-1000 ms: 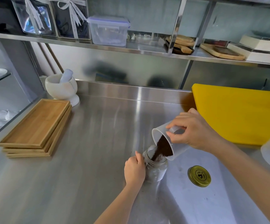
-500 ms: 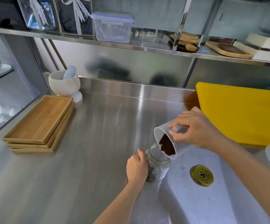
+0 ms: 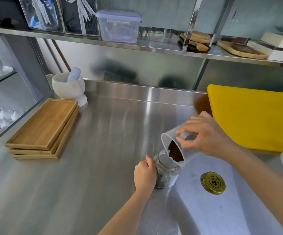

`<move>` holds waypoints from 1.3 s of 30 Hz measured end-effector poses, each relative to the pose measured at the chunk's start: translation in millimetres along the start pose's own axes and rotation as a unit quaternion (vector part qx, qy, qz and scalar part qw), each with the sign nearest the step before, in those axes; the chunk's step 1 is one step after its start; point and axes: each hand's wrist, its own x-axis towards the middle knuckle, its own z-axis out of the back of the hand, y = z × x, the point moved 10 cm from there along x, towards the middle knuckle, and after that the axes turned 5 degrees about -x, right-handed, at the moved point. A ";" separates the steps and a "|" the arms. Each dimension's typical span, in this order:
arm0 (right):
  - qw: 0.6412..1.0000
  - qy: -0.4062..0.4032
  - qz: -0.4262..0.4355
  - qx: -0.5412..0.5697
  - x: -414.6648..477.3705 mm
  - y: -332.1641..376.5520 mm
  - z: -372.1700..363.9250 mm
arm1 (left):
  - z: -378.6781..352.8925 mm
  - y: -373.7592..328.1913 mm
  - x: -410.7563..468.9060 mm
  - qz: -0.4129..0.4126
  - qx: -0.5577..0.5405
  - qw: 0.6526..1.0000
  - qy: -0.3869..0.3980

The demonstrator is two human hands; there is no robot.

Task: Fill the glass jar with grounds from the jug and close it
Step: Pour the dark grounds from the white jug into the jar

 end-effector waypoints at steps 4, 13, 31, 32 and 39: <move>1.000 -0.020 0.010 -0.006 1.8 3.2 4.9 | 0.4 0.7 -0.1 0.001 -0.003 1.000 -0.002; 0.997 -0.047 0.054 -0.024 1.9 15.2 12.4 | -0.1 -0.2 0.2 -0.001 -0.002 1.000 0.001; 0.993 -0.075 0.084 -0.028 1.9 22.0 16.5 | 0.9 -2.7 -0.6 0.001 -0.006 1.000 0.002; 0.993 -0.077 0.087 -0.030 1.7 22.4 17.1 | 1.0 -2.3 -0.8 0.002 -0.006 1.000 0.001; 0.992 -0.075 0.095 -0.028 -0.7 22.5 15.2 | 1.0 -2.8 -1.2 -0.002 -0.003 1.000 0.001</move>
